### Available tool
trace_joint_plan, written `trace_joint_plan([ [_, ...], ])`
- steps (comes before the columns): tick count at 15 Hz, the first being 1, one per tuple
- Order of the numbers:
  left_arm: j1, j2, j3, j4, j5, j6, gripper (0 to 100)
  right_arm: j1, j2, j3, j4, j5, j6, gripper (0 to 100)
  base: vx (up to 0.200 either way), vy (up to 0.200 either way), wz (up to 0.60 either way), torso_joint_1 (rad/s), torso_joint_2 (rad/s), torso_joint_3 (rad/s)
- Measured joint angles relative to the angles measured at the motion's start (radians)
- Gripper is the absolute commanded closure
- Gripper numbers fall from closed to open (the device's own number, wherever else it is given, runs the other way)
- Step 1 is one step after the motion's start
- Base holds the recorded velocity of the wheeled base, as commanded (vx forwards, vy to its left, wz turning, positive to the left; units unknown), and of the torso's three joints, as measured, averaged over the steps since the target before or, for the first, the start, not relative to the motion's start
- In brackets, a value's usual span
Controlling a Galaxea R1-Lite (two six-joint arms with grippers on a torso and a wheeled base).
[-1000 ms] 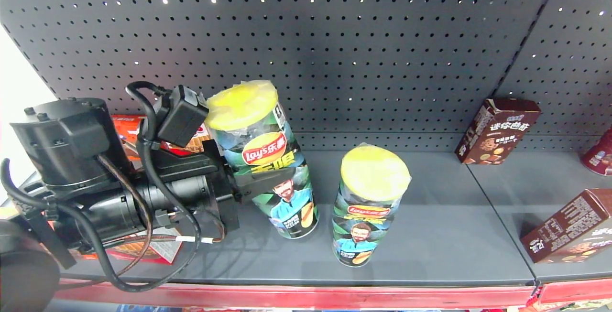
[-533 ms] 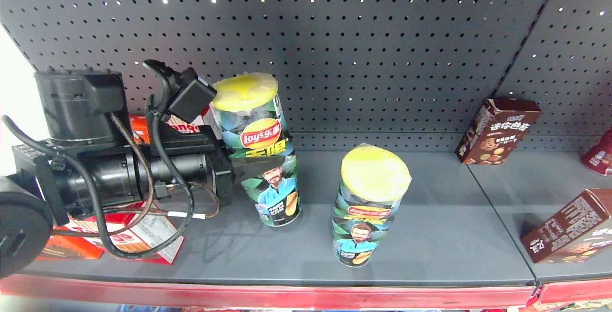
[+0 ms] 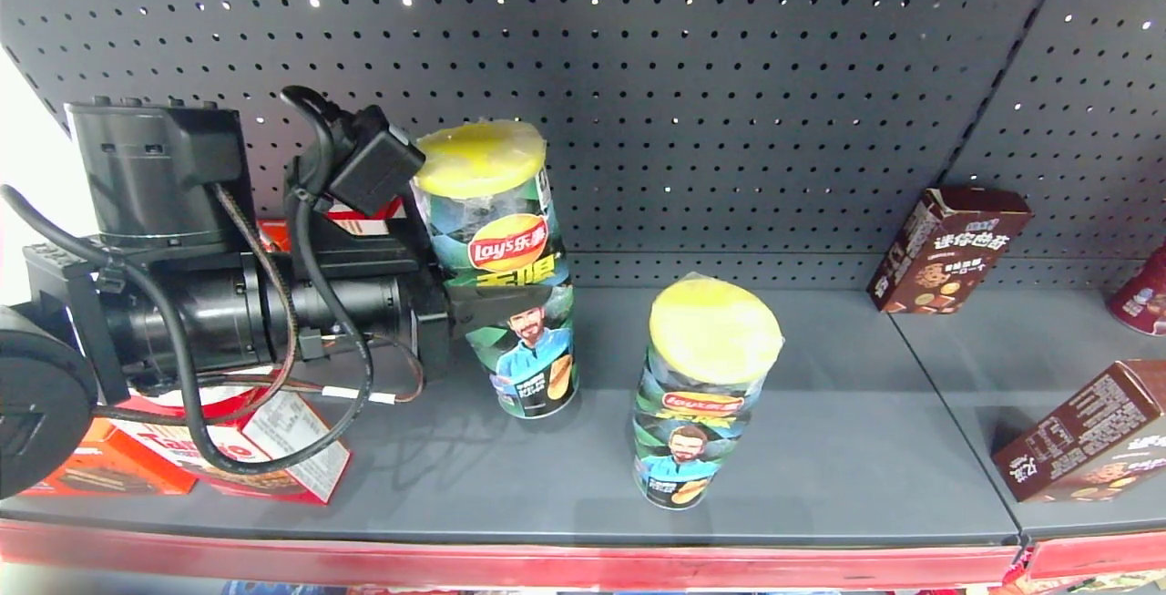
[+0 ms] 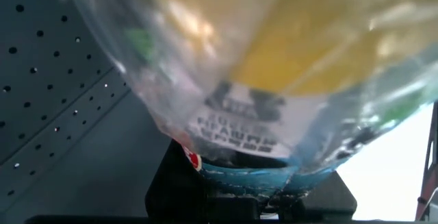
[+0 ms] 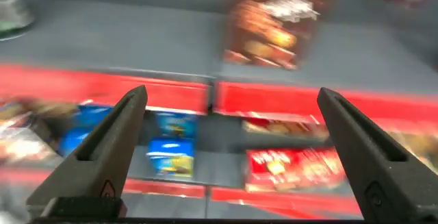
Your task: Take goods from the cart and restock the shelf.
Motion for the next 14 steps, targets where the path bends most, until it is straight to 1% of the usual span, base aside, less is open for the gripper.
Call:
trace_joint_plan([
  [1, -0.001, -0.001, 0.005, 0.002, 0.000, 0.000, 100, -0.001, 0.000, 0.005, 0.002, -0.047, 0.029, 0, 0.000, 0.000, 0.00, 0.000, 0.00, 0.000],
  [2, -0.001, -0.002, 0.014, 0.002, 0.000, 0.001, 100, 0.000, 0.001, 0.009, 0.006, -0.057, 0.040, 0, 0.000, 0.000, 0.00, 0.000, 0.00, 0.000],
  [6, 0.003, 0.003, 0.034, -0.009, 0.004, 0.006, 100, 0.000, 0.001, 0.013, 0.005, -0.059, 0.045, 0, 0.000, 0.000, 0.00, 0.000, 0.00, 0.000],
  [10, 0.008, 0.010, 0.026, -0.004, 0.005, 0.006, 100, 0.000, 0.001, 0.014, 0.005, -0.059, 0.045, 0, 0.000, 0.000, 0.00, 0.000, 0.00, 0.000],
  [12, 0.005, 0.022, 0.019, -0.017, 0.004, 0.016, 100, 0.000, 0.001, 0.014, 0.005, -0.059, 0.045, 0, 0.000, 0.000, 0.00, 0.000, 0.00, 0.000],
  [14, 0.004, 0.042, -0.006, -0.027, 0.004, 0.045, 100, 0.000, 0.001, 0.014, 0.005, -0.059, 0.045, 0, 0.000, 0.000, 0.00, 0.000, 0.00, 0.000],
])
